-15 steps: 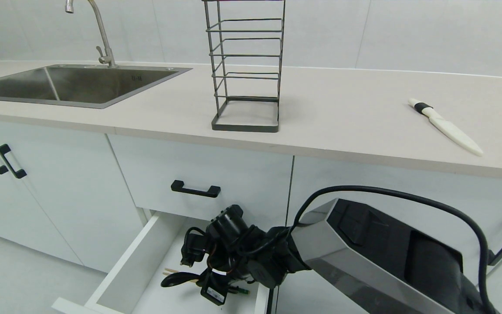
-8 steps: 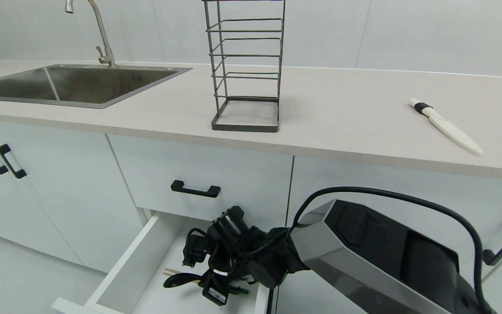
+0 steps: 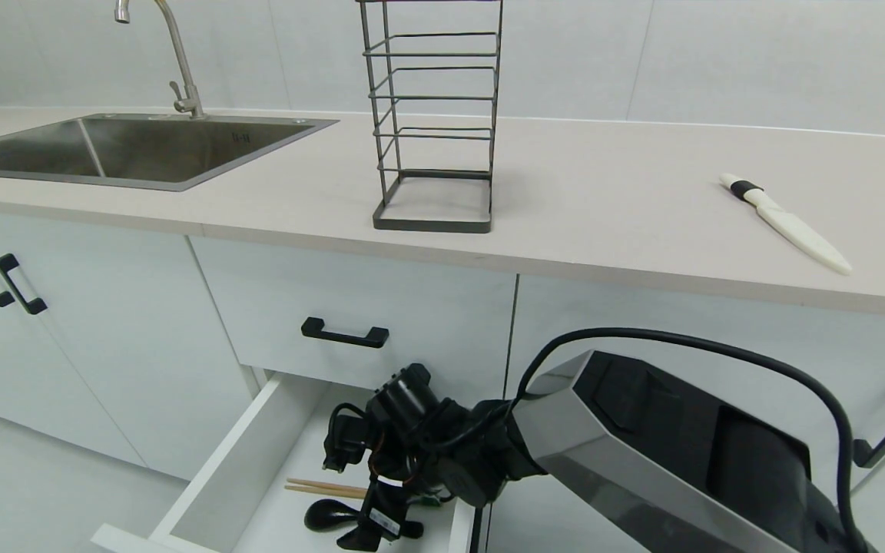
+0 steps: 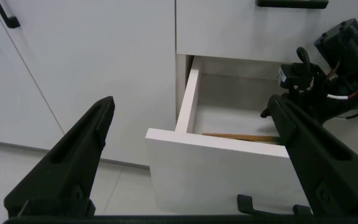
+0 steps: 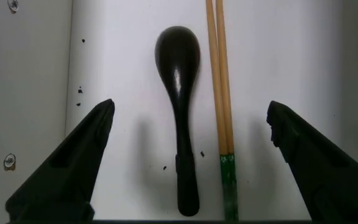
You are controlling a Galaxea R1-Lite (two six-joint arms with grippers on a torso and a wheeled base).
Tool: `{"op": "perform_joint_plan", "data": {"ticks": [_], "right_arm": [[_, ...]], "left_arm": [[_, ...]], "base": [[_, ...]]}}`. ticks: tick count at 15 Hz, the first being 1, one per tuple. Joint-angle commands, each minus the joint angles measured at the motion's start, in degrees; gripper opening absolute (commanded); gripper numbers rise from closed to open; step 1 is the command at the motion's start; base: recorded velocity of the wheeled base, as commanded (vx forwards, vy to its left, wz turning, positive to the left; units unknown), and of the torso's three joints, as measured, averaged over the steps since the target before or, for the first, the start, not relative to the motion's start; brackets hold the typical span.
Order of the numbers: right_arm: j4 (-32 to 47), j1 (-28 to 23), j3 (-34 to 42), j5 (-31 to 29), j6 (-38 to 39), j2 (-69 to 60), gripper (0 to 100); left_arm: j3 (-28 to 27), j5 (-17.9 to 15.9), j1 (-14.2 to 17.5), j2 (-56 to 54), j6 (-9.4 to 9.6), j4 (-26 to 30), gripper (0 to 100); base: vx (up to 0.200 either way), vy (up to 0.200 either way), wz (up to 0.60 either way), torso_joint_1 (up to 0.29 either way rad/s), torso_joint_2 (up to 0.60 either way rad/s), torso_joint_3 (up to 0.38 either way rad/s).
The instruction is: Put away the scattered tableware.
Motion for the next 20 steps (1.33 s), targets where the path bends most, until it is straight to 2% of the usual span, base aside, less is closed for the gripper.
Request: {"op": "perform_joint_plan", "data": {"ticks": [1, 6, 10, 14, 16, 20], "right_arm": [[1.3, 0.3, 0.1, -0.1, 0.0, -2.8, 100], [2.8, 1.8, 3.1, -0.1, 0.0, -11.5, 100], [1.9, 2.9, 13.4, -0.9, 0.3, -21.1, 100], [-3.4, 3.3, 27.6, -4.6, 2.1, -30.5, 100], [-7.8, 3.2, 37.0, -6.5, 4.9, -36.0, 100], [-9.2, 3.0, 50.1, -8.9, 8.7, -44.9, 100]], "left_arm": [[0.0, 0.0, 0.0, 0.1, -0.01, 0.0, 100], [0.0, 0.0, -0.1, 0.1, -0.01, 0.0, 100], [0.0, 0.0, 0.0, 0.1, -0.01, 0.0, 100], [0.0, 0.0, 0.0, 0.1, -0.01, 0.0, 100], [0.0, 0.0, 0.0, 0.1, -0.01, 0.0, 100], [0.0, 0.0, 0.0, 0.1, -0.01, 0.0, 100]], "base": [[0.000, 0.000, 0.00, 0.000, 0.00, 0.000], [0.000, 0.000, 0.00, 0.000, 0.00, 0.000], [0.000, 0.000, 0.00, 0.000, 0.00, 0.000], [0.000, 0.000, 0.00, 0.000, 0.00, 0.000], [0.000, 0.000, 0.00, 0.000, 0.00, 0.000], [0.000, 0.000, 0.00, 0.000, 0.00, 0.000]]}}
